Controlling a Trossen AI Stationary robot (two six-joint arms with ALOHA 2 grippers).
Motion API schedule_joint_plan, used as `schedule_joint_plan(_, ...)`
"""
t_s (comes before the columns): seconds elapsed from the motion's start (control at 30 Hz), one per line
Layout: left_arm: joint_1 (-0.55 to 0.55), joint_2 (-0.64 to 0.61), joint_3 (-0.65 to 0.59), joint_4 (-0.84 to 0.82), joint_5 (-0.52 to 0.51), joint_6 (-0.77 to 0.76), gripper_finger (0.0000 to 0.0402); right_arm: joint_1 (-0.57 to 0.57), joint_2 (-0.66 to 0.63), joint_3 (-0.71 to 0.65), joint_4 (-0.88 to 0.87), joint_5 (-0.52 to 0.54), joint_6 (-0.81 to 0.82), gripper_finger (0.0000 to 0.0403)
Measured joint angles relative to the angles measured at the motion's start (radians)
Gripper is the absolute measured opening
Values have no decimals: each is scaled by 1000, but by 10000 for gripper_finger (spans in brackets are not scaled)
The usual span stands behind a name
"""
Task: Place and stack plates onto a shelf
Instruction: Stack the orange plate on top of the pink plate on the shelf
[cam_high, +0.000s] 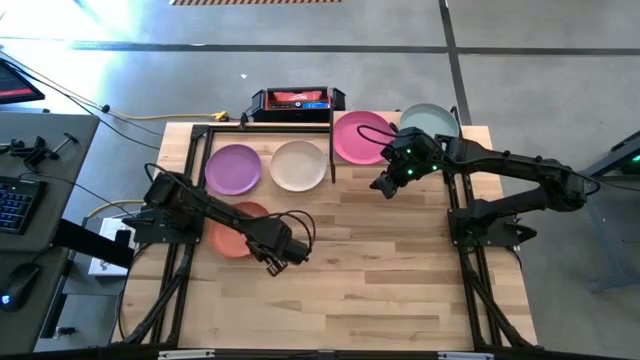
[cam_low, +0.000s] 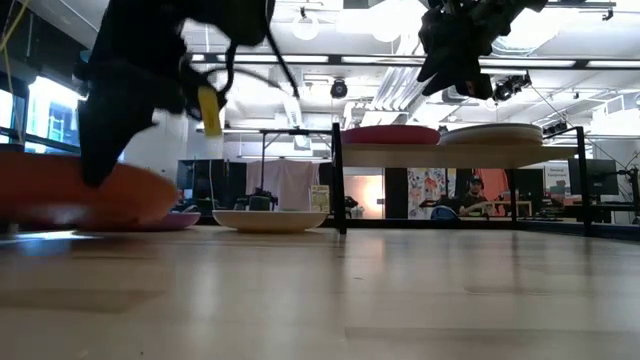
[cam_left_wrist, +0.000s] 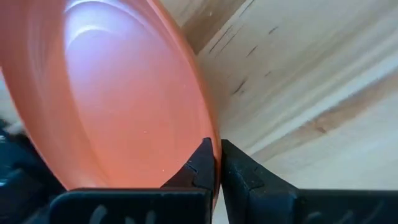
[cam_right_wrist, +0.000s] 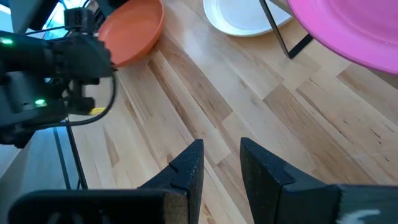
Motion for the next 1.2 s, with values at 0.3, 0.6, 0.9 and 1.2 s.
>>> schedule_joint_plan(0.3,-34,0,157,-189,-138,141,1,-2,0,0,0,8,0,87)
schedule_joint_plan(0.6,-32,-7,256,-269,-373,523,1,-3,0,0,74,43,26,87)
schedule_joint_plan(0.9,12,-8,305,-269,-578,901,1,-8,0,0,336,42,45,87)
schedule_joint_plan(1.2,78,-28,310,-265,-683,1133,1,-71,0,0,519,64,55,87)
